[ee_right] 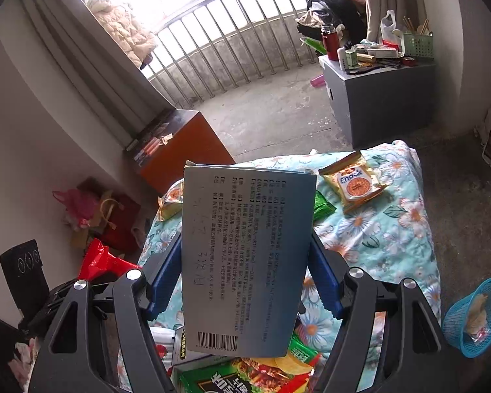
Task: Collect trash
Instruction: 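Carry the red wrapper and white-blue box in both tools over the wastebasket, then open the left tool dropping the wrapper while the right tool drops the box into the basket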
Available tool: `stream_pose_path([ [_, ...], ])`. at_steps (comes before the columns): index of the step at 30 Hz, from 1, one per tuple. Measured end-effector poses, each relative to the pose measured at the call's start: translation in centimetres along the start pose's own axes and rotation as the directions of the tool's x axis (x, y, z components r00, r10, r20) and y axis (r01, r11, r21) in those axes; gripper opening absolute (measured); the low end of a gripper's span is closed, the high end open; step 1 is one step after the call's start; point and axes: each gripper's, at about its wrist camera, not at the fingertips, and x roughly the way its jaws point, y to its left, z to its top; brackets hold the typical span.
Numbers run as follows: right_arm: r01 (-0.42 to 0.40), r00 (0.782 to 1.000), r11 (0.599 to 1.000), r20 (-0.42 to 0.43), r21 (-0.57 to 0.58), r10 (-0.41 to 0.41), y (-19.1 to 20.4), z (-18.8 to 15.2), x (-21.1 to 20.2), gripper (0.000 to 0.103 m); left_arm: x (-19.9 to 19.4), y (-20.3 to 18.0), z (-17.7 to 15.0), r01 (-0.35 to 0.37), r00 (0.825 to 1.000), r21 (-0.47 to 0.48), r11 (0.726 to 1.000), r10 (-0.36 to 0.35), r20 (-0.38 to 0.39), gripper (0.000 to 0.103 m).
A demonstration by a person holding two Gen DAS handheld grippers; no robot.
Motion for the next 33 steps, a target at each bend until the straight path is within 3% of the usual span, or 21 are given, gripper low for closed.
stream_pose_path([
  [6,-0.027,0.997,0.995,0.068,0.096,0.021,-5.7,-3.1,-8.4,0.070,1.5,-7.8,-1.1,0.089,0.995,0.101,0.991,-0.084,-0.054,0.011],
  [11,0.017,0.989,0.983,0.141,0.184,-0.044,-11.3,-6.8,-15.1,0.070,3.7,-15.2,-1.9,0.185,0.980,0.182,0.966,-0.166,-0.113,0.011],
  [16,0.069,0.972,0.943,0.191,0.324,-0.136,-18.6,-11.2,-20.3,0.070,7.1,-22.8,-3.0,0.265,0.955,0.262,0.928,-0.216,-0.203,0.011],
  [23,0.117,0.947,0.835,0.193,0.538,-0.257,-29.1,-17.8,-24.1,0.070,14.1,-33.3,-6.1,0.358,0.903,0.351,0.865,-0.225,-0.366,0.011],
  [26,0.127,0.939,0.779,0.180,0.614,-0.294,-33.6,-20.5,-24.7,0.070,18.0,-36.9,-8.1,0.395,0.871,0.367,0.842,-0.217,-0.441,0.011],
  [33,0.113,0.935,0.646,0.139,0.755,-0.326,-43.1,-26.5,-23.6,0.070,28.2,-44.6,-13.3,0.413,0.820,0.409,0.813,-0.137,-0.556,0.011],
])
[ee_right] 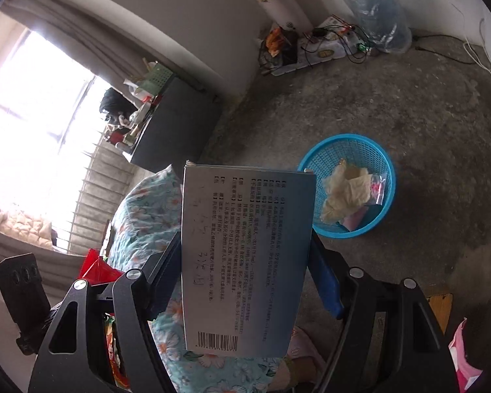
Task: Collect trash
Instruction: 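Open the left tool dropping the wrapper while the right tool drops the box into the basket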
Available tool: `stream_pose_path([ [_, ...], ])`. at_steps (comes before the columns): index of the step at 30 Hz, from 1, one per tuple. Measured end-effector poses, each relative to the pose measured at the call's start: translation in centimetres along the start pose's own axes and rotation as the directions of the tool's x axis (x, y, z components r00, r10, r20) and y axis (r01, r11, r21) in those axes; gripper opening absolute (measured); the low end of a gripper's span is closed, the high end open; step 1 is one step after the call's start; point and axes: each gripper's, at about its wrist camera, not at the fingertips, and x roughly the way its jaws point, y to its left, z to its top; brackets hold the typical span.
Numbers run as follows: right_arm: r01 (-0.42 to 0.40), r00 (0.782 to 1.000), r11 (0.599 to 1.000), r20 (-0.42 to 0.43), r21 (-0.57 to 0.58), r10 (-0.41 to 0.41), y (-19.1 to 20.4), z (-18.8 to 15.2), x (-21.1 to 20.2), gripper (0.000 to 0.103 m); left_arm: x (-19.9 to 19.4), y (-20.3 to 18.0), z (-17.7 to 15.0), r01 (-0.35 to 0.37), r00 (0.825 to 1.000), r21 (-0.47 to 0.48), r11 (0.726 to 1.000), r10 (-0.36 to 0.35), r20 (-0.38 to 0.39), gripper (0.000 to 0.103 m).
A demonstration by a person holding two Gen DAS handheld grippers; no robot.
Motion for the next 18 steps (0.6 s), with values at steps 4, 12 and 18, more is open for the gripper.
stream_pose_path([
  [4,0.039,0.999,0.996,-0.021,0.082,-0.038,-4.4,1.6,3.2,0.070,7.5,-0.8,2.1,-0.030,0.997,-0.006,1.000,0.029,-0.065,0.011],
  [12,0.156,0.988,0.977,-0.039,0.143,-0.152,-9.8,5.5,10.6,0.071,19.3,-1.1,5.9,-0.066,0.990,-0.018,0.998,0.063,-0.126,0.027],
  [18,0.229,0.973,0.942,-0.077,0.244,-0.216,-14.6,6.6,16.9,0.071,22.0,0.6,6.6,-0.081,0.993,-0.131,0.988,0.068,-0.098,0.057],
])
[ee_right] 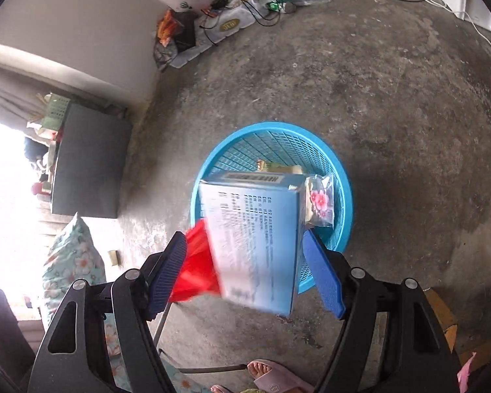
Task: Collect trash
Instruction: 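Open the left tool dropping the wrapper while the right tool drops the box into the basket, then move both open tools back over the bed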
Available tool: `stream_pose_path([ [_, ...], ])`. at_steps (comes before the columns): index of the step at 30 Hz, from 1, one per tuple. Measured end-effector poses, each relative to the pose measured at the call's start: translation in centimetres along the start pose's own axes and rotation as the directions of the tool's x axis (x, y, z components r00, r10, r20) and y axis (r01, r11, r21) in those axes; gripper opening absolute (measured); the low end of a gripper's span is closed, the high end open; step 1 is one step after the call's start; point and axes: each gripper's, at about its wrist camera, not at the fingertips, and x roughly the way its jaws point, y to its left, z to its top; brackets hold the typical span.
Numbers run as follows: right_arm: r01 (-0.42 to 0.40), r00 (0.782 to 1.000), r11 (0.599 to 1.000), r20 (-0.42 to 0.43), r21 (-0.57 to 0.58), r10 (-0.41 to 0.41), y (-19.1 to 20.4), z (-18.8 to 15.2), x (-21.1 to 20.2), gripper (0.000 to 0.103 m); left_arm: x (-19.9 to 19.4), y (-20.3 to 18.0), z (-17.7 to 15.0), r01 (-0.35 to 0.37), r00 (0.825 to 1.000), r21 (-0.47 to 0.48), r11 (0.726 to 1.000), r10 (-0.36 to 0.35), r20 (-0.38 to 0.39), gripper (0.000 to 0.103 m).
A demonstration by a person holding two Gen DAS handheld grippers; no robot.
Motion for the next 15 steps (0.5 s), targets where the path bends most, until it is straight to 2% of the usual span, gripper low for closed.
stream_pose_path([
  [4,0.001,1.000,1.000,-0.027,0.028,0.000,-1.4,-1.3,1.4,0.071,-1.9,1.3,-0.5,0.022,1.000,-0.027,0.999,-0.022,0.003,0.059],
  [7,-0.003,1.000,1.000,-0.024,0.015,0.004,-2.0,-2.0,0.9,0.071,-4.7,2.2,-1.0,0.040,0.999,-0.021,0.999,-0.039,0.034,0.059],
  [12,-0.029,1.000,0.999,0.011,-0.032,0.029,-1.2,-3.7,-2.8,0.071,-11.7,4.5,-2.8,0.136,0.988,-0.041,0.990,-0.132,0.081,0.059],
  [15,-0.070,0.997,0.993,0.034,-0.098,0.074,0.6,-5.3,-6.1,0.071,-17.1,6.6,-5.4,0.171,0.979,-0.033,0.985,-0.166,0.114,0.064],
])
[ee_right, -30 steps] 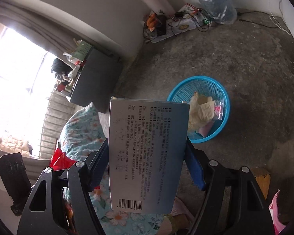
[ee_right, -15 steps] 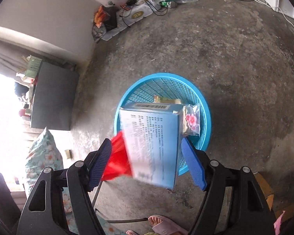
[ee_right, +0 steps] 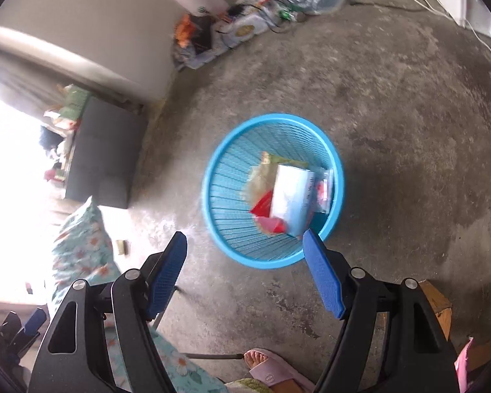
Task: Collect trash
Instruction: 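Move both open tools back over the bed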
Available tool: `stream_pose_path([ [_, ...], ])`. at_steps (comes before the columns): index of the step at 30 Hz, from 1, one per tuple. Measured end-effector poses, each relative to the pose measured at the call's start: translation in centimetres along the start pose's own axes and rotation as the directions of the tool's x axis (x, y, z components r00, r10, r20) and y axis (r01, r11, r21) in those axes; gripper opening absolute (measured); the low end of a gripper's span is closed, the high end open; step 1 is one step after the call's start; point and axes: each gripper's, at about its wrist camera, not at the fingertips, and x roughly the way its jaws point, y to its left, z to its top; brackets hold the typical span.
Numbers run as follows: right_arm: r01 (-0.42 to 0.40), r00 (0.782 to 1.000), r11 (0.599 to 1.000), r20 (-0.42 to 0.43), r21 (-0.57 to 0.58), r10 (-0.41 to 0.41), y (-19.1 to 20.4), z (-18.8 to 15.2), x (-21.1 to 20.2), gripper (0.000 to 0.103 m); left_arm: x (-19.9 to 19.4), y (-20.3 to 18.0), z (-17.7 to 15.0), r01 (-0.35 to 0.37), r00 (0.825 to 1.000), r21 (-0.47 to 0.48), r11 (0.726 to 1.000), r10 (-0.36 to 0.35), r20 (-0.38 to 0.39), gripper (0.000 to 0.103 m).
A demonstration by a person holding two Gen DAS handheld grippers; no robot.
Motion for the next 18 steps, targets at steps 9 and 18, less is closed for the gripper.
stream_pose_path([
  [9,-0.154,0.988,0.944,-0.040,-0.291,0.148,11.1,-7.5,-7.7,0.075,-19.3,6.0,-10.6,-0.025,0.970,-0.087,0.996,0.045,0.240,0.070],
  [18,-0.339,0.940,0.773,-0.169,-0.536,0.295,23.3,-16.9,-13.2,0.076,-34.0,12.6,-22.3,-0.102,0.841,-0.280,0.954,0.233,0.487,0.079],
])
